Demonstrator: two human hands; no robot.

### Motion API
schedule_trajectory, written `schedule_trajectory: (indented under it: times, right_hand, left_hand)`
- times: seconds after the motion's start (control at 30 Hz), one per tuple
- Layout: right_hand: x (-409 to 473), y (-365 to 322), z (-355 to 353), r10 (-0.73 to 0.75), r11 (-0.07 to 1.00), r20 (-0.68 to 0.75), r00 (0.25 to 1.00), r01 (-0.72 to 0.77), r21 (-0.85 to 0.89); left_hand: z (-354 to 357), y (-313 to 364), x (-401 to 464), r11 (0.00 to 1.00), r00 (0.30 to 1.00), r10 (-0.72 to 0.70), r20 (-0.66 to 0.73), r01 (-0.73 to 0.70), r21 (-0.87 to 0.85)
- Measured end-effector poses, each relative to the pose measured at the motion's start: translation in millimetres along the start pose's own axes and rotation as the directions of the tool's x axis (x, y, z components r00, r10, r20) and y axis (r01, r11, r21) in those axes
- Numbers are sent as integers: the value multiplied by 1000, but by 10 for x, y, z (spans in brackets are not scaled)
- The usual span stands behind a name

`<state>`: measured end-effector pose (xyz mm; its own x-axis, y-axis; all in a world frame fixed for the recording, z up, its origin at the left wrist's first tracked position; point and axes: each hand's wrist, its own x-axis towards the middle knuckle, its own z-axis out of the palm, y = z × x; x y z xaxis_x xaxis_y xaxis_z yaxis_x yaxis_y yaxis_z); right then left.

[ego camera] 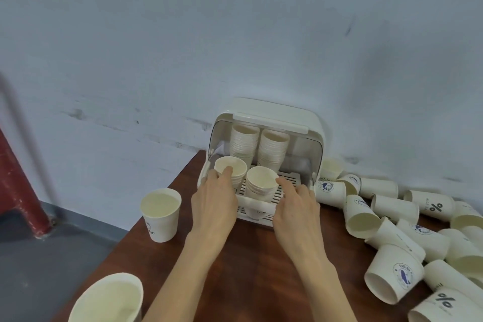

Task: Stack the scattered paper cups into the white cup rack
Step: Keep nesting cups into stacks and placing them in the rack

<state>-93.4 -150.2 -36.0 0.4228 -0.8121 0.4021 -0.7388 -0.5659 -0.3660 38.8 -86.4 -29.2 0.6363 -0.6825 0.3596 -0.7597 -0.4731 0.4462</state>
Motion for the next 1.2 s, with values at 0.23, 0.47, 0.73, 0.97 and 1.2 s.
schedule_trajectory:
  times: [0.23, 0.47, 0.73, 0.97, 1.2]
  right_hand:
    - [-132, -84, -275, -65, 997, 63, 996, 68, -47]
    - [-332, -205, -570, -68, 995, 118, 991, 76, -65]
    - [-660, -219, -869, -75, 994, 115, 991, 83, -68]
    - [-895, -298, -1021, -107, 992, 132, 985, 114, -50]
    - [-1062, -301, -1071, -130, 990, 156, 979, 138, -41]
  left_hand:
    - [-364, 62, -328, 993, 997, 58, -43, -62, -98]
    - [-811, -15, -676, 992, 997, 36, -68, -44, -115]
    - [-1141, -171, -1200, 998, 998, -48, -51, 46, -46]
    - [-1333, -431, -1525, 992, 992, -121, -27, 122, 29]
    - [-1441, -553, -1838, 980, 987, -157, 19, 153, 128]
